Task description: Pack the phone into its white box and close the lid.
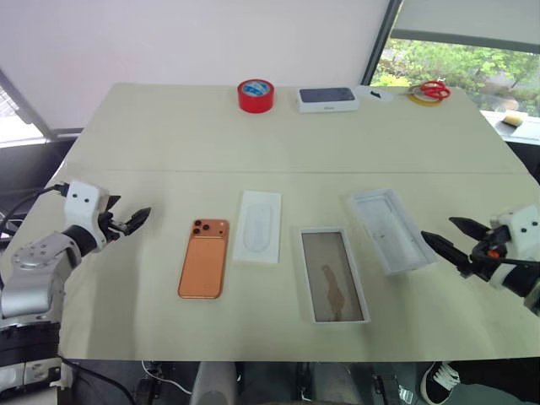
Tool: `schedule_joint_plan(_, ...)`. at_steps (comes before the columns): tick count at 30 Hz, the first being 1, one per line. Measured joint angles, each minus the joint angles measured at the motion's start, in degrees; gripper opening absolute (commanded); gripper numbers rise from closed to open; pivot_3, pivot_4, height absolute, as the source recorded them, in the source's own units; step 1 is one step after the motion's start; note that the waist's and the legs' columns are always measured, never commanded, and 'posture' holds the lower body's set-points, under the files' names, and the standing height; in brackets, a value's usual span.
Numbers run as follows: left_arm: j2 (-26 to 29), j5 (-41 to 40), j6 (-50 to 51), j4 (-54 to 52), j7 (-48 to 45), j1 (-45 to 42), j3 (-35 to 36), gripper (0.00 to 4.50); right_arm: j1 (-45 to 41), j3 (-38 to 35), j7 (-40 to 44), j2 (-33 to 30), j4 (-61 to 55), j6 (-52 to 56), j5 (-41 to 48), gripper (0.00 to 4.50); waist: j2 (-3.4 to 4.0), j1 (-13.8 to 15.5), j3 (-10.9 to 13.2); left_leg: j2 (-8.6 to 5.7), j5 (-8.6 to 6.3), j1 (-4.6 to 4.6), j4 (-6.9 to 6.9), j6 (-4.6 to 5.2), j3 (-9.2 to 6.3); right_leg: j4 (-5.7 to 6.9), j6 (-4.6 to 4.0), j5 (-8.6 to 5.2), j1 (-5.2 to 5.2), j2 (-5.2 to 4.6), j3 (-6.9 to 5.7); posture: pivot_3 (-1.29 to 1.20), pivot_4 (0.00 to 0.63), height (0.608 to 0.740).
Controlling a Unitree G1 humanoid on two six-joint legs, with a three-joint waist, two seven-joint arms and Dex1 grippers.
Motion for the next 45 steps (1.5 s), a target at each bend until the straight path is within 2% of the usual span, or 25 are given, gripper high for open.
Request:
schedule_joint_plan(12,-0.7,-0.1,1.1,-2.4,0.3,0.2,-0.3,4.01,-2.0,3.1,-0.7,1.0,-1.5,0.1,0.1,3.55,0.00,0.0,0.0,0.00,0.00,0.00,0.01,0.00,0.00,0.00,0.00,0.00,0.01,0.00,0.00,0.00,0.150,0.730)
schedule_joint_plan(19,-6.9,-4.7,9.7,-13.0,0.8,-2.7,-6.5,4.01,-9.2,9.9,-3.0,0.9,-7.4,3.1,1.5,3.55,0.00,0.1,0.0,-0.01,0.01,-0.02,0.04,-0.01,-0.06,0.06,0.01,0.00,0.02,0.00,0.00,0.00,0.150,0.730)
schedule_joint_plan(20,-7.4,-5.5,11.4,-14.9,0.6,-3.2,-7.8,4.25,-10.1,11.0,-3.4,1.0,-8.2,3.5,1.6,3.57,-0.01,0.0,0.0,-0.01,0.01,-0.02,0.06,-0.01,-0.06,0.06,0.01,0.00,0.02,0.01,0.01,0.00,0.150,0.730)
schedule_joint_plan(27,-11.6,-12.9,32.5,-24.9,5.4,-9.0,-14.5,4.25,-14.5,19.2,-6.6,2.0,-11.1,6.7,1.1,3.57,-0.05,0.0,0.0,-0.02,0.04,-0.02,0.11,-0.04,-0.11,0.10,0.01,0.00,0.02,0.02,0.01,0.00,0.150,0.730)
schedule_joint_plan(31,-16.6,-16.1,47.4,-25.8,12.9,-15.6,-13.7,4.25,-15.4,20.6,-6.9,1.5,-11.7,8.0,1.0,3.57,-0.07,0.1,0.0,-0.05,0.04,-0.02,0.13,-0.03,-0.15,0.10,0.02,-0.01,0.06,0.01,0.01,0.00,0.150,0.730)
schedule_joint_plan(35,-18.8,-17.0,59.8,-22.9,17.3,-20.8,-12.5,4.25,-15.1,21.0,-6.8,0.8,-12.7,8.7,1.0,3.57,-0.09,0.1,0.0,-0.05,0.05,-0.02,0.12,-0.05,-0.16,0.10,0.02,-0.01,0.04,0.02,0.00,0.00,0.150,0.730)
schedule_joint_plan(39,-21.0,-16.9,66.1,-20.1,19.6,-24.4,-11.9,4.25,-13.6,21.0,-6.7,0.4,-14.4,9.1,1.0,3.57,-0.10,0.1,0.1,-0.06,0.18,-0.02,0.13,-0.27,-0.16,0.10,0.02,-0.01,0.04,0.02,0.01,0.00,0.150,0.730)
schedule_joint_plan(45,-24.5,-16.4,70.1,-16.1,21.0,-26.3,-11.1,4.25,-11.6,20.7,-6.6,-0.4,-15.6,9.3,1.1,3.57,-0.10,0.1,0.1,-0.06,0.20,-0.02,0.14,-0.29,-0.16,0.10,0.02,-0.01,0.05,0.02,0.00,0.00,0.150,0.730)
